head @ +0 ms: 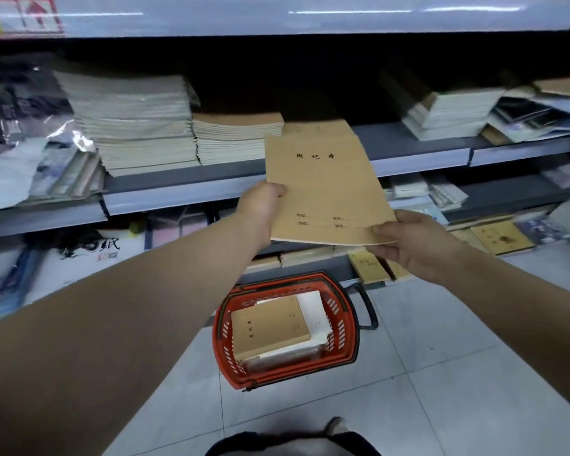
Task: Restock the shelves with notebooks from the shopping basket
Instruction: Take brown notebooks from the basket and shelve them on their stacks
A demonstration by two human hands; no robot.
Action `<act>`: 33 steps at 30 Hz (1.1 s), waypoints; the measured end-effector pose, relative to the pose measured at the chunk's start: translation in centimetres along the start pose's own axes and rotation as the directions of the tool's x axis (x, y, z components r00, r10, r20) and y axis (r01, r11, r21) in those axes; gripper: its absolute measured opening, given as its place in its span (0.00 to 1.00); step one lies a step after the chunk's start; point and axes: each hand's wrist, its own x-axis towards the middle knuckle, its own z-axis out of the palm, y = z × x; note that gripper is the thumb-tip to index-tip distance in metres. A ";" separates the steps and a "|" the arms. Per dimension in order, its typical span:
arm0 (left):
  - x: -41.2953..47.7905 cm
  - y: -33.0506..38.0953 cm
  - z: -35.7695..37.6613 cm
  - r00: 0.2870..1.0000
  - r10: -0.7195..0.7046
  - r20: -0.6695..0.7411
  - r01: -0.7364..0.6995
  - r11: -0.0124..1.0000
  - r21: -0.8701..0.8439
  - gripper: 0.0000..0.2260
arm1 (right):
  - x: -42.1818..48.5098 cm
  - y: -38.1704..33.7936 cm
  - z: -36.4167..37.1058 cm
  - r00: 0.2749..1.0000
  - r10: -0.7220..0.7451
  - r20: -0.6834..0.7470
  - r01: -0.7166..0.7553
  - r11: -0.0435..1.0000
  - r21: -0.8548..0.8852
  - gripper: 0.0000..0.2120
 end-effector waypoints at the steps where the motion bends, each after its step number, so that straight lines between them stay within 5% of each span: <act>1: -0.2 0.6 0.1 1.000 0.014 -0.002 -0.014 1.000 0.006 0.11 | -0.1 -0.5 0.1 1.000 -0.011 0.007 0.011 1.000 -0.003 0.08; 15: 1.1 5.2 2.9 0.995 0.079 0.057 -0.080 0.997 0.009 0.10 | 2.0 -4.9 -1.1 0.993 -0.114 -0.009 0.114 0.993 0.021 0.07; 28: 10.1 5.8 8.5 0.994 -0.042 -0.102 0.035 0.997 -0.074 0.04 | 13.5 -7.5 -5.5 0.999 -0.030 0.042 0.030 1.000 -0.003 0.08; 33: 12.8 6.6 10.4 0.988 -0.024 -0.154 0.008 0.995 -0.099 0.10 | 17.6 -9.0 -7.0 0.995 0.002 0.100 0.000 1.000 -0.016 0.07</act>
